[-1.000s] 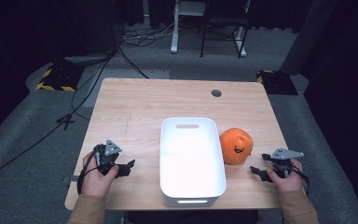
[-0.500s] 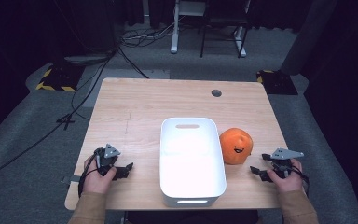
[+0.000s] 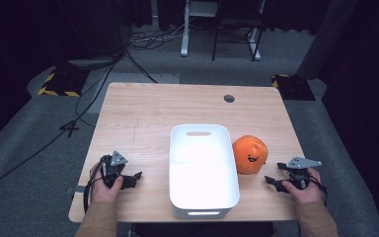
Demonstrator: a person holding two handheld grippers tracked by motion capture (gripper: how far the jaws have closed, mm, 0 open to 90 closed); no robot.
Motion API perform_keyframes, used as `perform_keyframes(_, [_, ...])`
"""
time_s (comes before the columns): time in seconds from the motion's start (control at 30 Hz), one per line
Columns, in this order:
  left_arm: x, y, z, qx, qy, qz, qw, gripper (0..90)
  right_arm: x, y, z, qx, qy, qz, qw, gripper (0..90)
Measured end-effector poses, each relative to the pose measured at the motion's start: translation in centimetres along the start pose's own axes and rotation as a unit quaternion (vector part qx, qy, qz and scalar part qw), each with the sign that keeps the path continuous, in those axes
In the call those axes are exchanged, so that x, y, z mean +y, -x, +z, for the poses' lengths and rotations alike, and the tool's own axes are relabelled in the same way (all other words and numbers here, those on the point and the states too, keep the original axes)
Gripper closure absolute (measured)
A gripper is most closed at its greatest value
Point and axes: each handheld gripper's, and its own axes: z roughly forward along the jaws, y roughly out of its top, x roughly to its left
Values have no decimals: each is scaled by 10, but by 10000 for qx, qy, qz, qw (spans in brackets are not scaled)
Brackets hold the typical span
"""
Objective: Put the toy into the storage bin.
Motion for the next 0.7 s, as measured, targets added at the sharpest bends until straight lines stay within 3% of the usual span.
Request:
perform_keyframes(0.17, [0, 0, 0, 2, 6, 9, 10000, 109, 0, -1, 0, -41, 11, -31, 10000, 194])
perform_keyframes(0.37, [0, 0, 1, -10, 8, 19, 10000, 105, -1, -4, -3, -18, 35, -11, 10000, 302])
perform_keyframes(0.57, [1, -1, 1, -37, -11, 35, 10000, 101, 2, -5, -7, 20, -138, 5, 9999, 371])
perform_keyframes(0.7, [1, -1, 1, -44, -19, 37, 10000, 99, 6, -2, -14, 265, -280, 98, 9992, 425])
